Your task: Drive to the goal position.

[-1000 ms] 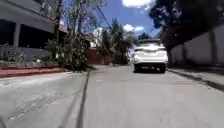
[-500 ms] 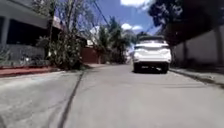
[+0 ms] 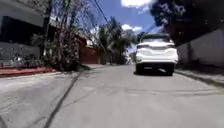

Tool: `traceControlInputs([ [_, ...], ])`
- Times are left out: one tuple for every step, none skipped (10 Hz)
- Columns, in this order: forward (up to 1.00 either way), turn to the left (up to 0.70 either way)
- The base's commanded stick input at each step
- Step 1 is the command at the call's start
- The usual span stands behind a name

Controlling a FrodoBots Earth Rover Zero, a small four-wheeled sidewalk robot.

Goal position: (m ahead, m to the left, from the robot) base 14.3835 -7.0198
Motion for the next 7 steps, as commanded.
traceControlInputs([
  [1.00, 0.00],
  [1.00, 0.00],
  [1.00, 0.02],
  [1.00, 0.02],
  [1.00, 0.02],
  [1.00, -0.01],
  [1.00, -0.35],
])
